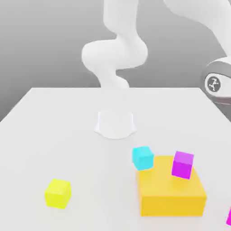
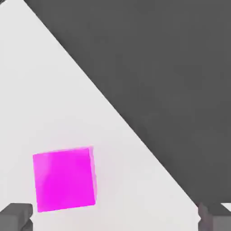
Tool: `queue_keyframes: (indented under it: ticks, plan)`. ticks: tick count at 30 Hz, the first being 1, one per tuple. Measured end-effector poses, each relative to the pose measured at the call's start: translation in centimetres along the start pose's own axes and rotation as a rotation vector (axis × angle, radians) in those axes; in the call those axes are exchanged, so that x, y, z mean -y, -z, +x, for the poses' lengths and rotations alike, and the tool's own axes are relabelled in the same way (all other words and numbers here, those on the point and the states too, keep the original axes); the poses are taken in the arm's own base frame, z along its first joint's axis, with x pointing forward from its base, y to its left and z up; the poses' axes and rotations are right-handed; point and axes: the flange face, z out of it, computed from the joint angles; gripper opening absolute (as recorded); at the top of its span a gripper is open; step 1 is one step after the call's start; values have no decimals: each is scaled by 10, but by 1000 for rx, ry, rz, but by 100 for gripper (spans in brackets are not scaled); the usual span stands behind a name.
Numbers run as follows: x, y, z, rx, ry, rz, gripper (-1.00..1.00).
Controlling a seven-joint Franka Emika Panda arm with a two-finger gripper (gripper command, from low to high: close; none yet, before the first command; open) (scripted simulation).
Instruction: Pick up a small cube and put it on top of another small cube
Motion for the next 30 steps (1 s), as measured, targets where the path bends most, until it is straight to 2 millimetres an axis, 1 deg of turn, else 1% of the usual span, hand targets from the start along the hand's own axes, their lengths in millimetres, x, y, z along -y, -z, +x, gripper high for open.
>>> queue_keyframes:
  ticks: [2, 4, 5, 10, 11, 12, 13, 16, 18, 24, 30]
  plan:
    - [7, -33, -5, 18, 24, -7, 0]
    - [9, -65, -7, 22, 30, -8, 0]
    - [9, -77, -7, 23, 31, -8, -100]
    - [9, -77, -7, 24, 31, -8, -100]
    - [9, -83, -8, 24, 32, -9, -100]
    - [9, -79, -8, 24, 32, -9, -100]
    - [9, -68, -7, 24, 32, -8, -100]
    - [9, -27, -7, 25, 32, -8, -100]
    - [-1, -5, -14, 25, 30, -8, -100]
    - [-36, 50, -45, 25, 23, -7, -100]
    - [-74, 91, -85, 25, 11, -7, -100]
